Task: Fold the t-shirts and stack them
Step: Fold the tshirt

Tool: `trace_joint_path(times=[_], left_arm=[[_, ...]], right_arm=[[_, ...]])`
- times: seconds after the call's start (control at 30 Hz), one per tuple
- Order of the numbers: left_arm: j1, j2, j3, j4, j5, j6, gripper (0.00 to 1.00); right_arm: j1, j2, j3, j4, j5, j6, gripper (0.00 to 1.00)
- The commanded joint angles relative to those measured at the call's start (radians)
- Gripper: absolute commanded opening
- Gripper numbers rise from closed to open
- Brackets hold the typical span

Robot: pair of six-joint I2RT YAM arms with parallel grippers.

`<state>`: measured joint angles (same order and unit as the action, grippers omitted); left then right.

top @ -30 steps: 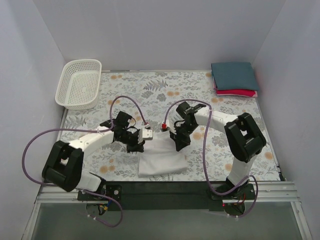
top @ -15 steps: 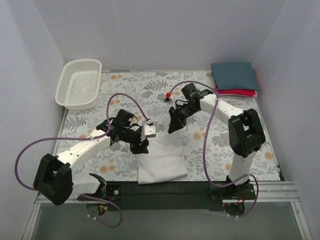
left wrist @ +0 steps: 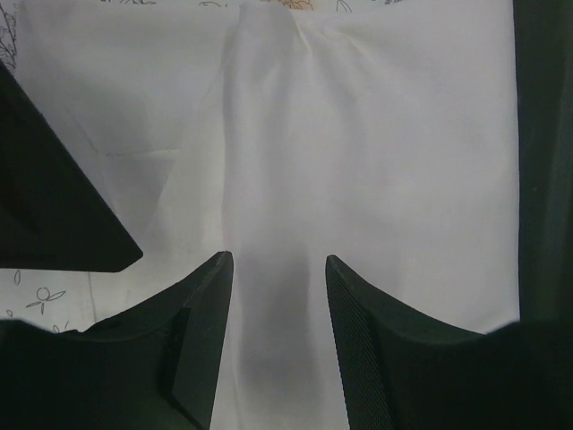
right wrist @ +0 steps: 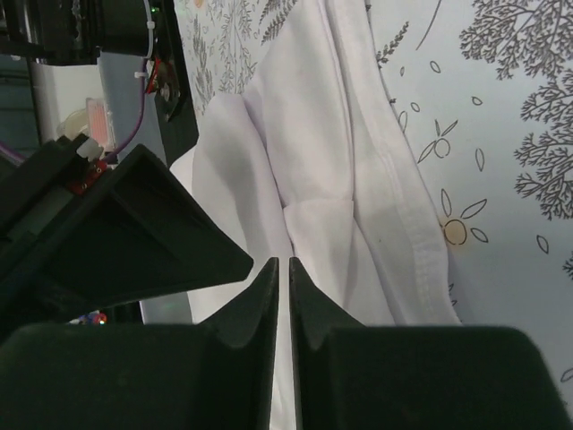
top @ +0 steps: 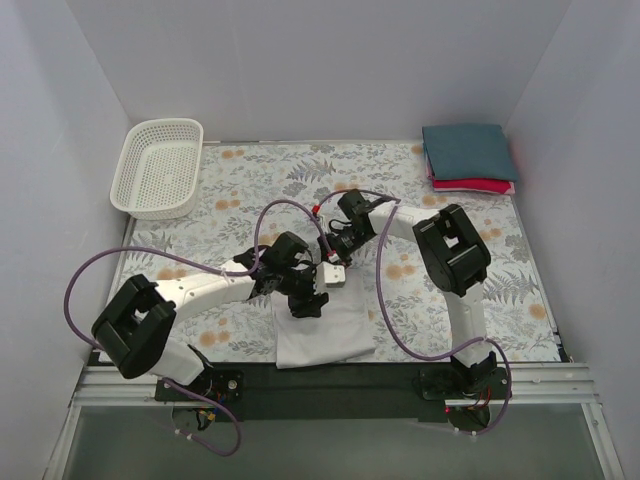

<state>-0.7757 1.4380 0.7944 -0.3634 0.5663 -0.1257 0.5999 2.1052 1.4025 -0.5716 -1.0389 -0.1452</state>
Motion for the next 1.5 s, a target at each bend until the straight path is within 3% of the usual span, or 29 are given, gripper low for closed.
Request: trace_joint_path(times=[0.0,0.2,0.3,0.33,0.47,0.8,1.07,1.47], left_arm=[[-0.020,0.015,-0.020,0.080,-0.062,-0.025,0.44],[-0.043,0.048,-0.041,0.110,-0.089,0.001,0.42],[-0.056,0.045,-0.041,0.109,-0.086,0.011,0.27],[-0.057,0.039,-0.041,0.107,-0.086,0.012,0.17],[-0.065,0.006,-0.026,0.055,-0.059,0.035,0.00],[-0.027,-0.047,0.032,0.047,-0.151,0.109,0.00],[0.007,0.025,0.000,0.204,-0.184,0.151,0.00],[-0.026,-0.013,-0.104,0.222,-0.117,0.205,0.00]], right_arm=[[-0.002,0.044,0.009,0.058,-0.021,0.053,0.13],[-0.003,0.085,-0.034,0.095,0.023,0.071,0.10],[-0.003,0.072,-0.069,0.119,0.028,0.082,0.09],[-0.003,0.067,-0.080,0.121,0.028,0.084,0.09],[-0.003,0.044,-0.118,0.124,0.027,0.084,0.08],[-0.003,0.026,-0.149,0.133,0.011,0.078,0.08],[-0.003,0.021,-0.143,0.128,0.016,0.078,0.08],[-0.020,-0.048,0.039,-0.007,0.103,0.003,0.11]])
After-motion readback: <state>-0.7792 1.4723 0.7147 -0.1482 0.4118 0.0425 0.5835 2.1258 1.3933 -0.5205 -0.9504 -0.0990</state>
